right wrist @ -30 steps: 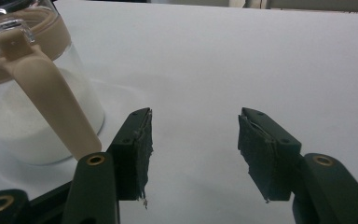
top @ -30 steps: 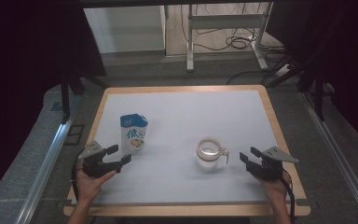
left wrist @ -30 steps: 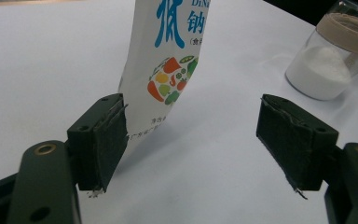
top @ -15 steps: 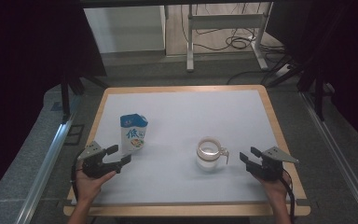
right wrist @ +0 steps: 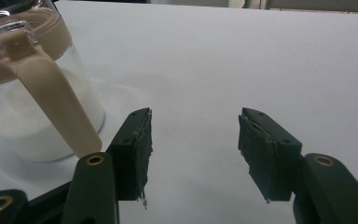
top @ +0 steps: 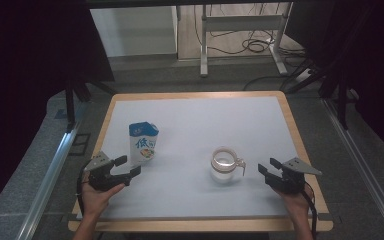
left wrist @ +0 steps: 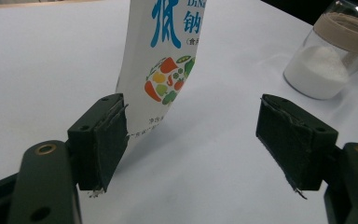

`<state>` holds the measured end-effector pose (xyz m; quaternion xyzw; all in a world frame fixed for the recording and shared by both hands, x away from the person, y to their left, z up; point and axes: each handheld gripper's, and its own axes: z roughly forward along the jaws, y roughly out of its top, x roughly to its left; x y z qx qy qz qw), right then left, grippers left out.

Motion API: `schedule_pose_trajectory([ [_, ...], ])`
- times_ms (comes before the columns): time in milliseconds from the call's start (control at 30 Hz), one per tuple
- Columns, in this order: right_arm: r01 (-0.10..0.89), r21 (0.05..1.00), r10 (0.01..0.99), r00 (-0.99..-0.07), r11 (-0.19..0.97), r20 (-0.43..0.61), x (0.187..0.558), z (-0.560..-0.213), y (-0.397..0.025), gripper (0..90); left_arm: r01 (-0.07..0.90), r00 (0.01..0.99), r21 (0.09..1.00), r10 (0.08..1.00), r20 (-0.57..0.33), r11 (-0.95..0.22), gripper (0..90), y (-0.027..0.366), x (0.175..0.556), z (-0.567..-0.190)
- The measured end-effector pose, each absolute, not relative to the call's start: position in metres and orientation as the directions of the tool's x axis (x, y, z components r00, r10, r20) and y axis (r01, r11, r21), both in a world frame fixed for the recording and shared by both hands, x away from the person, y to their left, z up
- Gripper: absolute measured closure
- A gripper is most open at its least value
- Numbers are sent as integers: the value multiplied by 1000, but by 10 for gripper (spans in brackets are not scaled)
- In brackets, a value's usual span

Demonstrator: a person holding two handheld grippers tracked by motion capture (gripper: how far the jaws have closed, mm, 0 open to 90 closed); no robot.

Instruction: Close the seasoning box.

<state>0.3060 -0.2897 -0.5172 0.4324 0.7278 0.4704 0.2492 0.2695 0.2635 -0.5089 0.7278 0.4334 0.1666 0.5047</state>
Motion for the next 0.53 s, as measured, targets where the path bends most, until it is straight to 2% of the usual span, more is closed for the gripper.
schedule_pose_trajectory([
  [533, 398, 898, 864, -502, 188, 42, 306, -517, -290, 421, 462, 568, 880, 799, -196, -113, 252, 264, 269, -509],
])
